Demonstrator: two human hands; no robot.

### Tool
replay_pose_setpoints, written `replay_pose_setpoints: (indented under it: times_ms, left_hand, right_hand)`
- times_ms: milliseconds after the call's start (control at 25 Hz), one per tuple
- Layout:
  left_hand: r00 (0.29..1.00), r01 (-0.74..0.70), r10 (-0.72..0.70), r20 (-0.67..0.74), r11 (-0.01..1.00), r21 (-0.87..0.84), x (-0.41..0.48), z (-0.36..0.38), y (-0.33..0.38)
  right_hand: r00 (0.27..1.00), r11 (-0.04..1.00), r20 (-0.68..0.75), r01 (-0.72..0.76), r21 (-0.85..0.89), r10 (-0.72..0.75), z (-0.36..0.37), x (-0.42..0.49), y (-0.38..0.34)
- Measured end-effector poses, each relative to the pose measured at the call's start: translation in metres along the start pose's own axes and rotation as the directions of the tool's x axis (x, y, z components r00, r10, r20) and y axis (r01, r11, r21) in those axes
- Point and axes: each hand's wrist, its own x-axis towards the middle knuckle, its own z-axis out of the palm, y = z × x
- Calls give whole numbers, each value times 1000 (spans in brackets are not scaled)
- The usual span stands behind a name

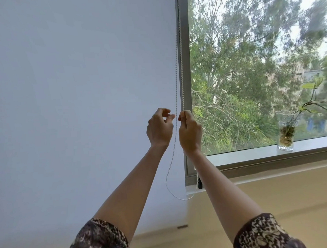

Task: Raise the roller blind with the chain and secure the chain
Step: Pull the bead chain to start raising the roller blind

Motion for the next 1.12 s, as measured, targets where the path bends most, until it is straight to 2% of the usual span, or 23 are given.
replay_pose_setpoints:
  times_ms: [240,360,520,840,1040,1120]
  left_hand:
    - [999,34,-28,28,972,-235,-15,3,13]
    - [990,140,-117,79,891,-431,-20,6,23]
    - [962,273,-222,159,772,-574,-21,9,38]
    - [943,332,-259,209,697,-636,-9,7,70]
    - [945,326,-270,186,706,-629,-5,7,79]
    - [956,293,-238,172,761,-578,-9,4,73]
  right_hand:
    - [991,995,111,-65,-70,73,-2,-35,15]
    - [975,993,200,-76,-92,94,-3,-48,18]
    - [954,986,286,-44,-161,89,-11,-59,22]
    - [902,977,414,-34,-213,121,-28,-100,38]
    - [870,972,473,-30,-235,141,-39,-116,41]
    - [850,971,508,-13,-239,137,-41,-118,41]
